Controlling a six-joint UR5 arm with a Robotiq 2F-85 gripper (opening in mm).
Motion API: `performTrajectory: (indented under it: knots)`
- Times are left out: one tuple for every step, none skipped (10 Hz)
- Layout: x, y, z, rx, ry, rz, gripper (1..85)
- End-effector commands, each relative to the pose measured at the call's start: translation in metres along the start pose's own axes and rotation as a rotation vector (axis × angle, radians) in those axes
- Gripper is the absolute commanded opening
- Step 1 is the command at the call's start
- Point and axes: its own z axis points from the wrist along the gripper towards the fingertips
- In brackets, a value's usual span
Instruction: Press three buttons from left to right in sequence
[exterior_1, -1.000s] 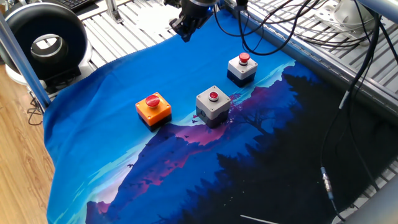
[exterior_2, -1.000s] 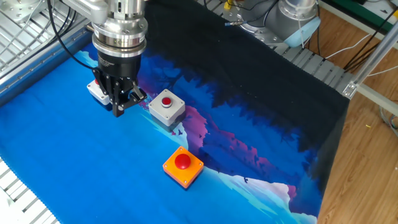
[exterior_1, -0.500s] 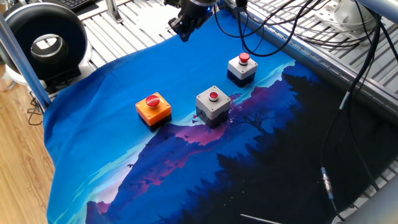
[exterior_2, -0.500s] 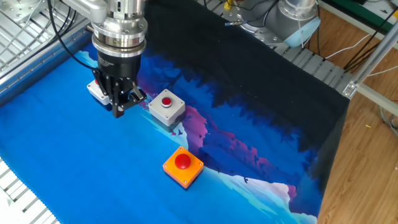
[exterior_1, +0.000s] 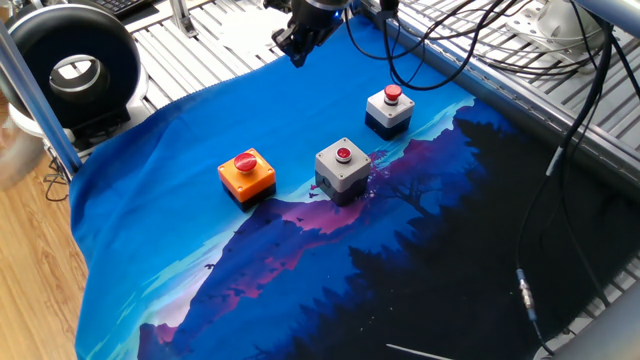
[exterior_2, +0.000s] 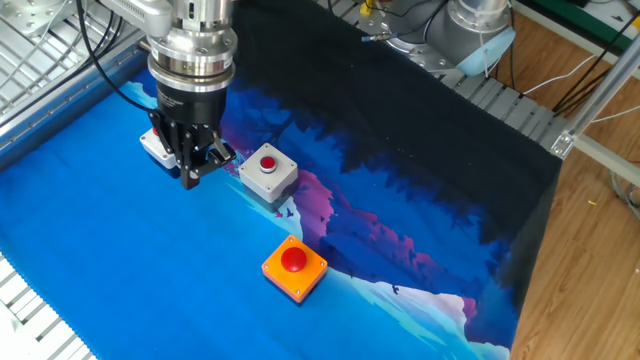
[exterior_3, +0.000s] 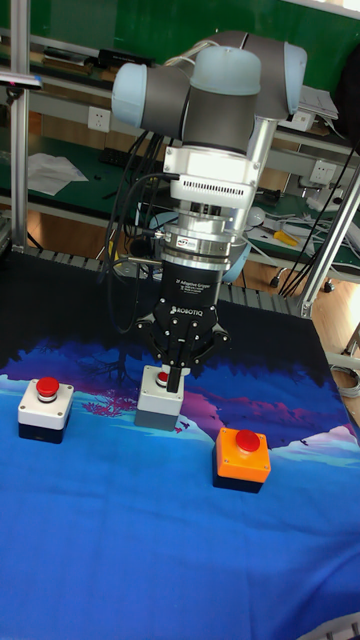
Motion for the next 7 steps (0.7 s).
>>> performTrajectory:
  knots:
    - [-0.0017, 0.0007, -0.0011, -0.007, -0.005, 0.005, 1.0]
    - [-0.0021, 0.0015, -0.0011, -0.010, -0.006, 0.006, 1.0]
    - [-0.0033, 0.0015, -0.0012, -0.010, -0.011, 0.006, 1.0]
    - [-0.0045, 0.0019, -0.0012, -0.011, -0.016, 0.006, 1.0]
    - [-0.0053, 0.0024, -0.0012, -0.013, -0.019, 0.007, 1.0]
    - [-0.0052, 0.0024, -0.0009, -0.013, -0.019, 0.008, 1.0]
    - [-0.0052, 0.0013, -0.0008, -0.009, -0.019, 0.007, 1.0]
